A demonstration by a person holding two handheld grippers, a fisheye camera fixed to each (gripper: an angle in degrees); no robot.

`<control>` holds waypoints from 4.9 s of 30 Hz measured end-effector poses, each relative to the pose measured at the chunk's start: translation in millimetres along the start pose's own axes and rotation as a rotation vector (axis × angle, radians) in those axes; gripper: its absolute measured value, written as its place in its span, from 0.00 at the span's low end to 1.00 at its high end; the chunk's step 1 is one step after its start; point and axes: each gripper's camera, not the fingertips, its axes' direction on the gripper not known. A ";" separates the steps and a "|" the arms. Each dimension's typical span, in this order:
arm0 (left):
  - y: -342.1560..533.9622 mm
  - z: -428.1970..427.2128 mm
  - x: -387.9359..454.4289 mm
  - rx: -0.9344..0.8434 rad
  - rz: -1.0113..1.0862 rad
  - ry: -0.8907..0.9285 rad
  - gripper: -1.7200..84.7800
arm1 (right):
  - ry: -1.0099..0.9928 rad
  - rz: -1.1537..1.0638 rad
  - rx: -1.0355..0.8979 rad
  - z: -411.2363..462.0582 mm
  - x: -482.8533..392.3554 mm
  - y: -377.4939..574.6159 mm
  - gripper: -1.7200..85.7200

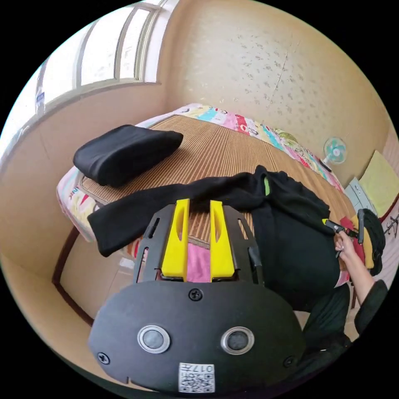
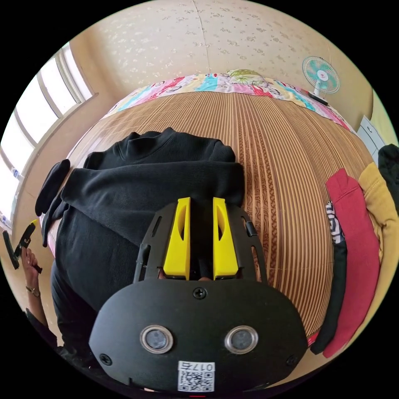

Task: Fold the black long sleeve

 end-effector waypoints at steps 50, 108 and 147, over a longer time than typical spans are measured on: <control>40.6 23.0 100.3 -0.136 0.150 0.712 0.07 | -0.301 -0.293 0.112 -169.4 -48.1 63.0 0.06; -111.6 103.4 374.5 -0.187 0.251 0.119 0.07 | 0.056 -0.026 -0.070 5.7 -83.8 16.0 0.11; 85.1 41.8 -18.8 -0.294 0.103 0.913 0.07 | -0.418 0.038 -0.263 -81.3 101.0 218.6 0.14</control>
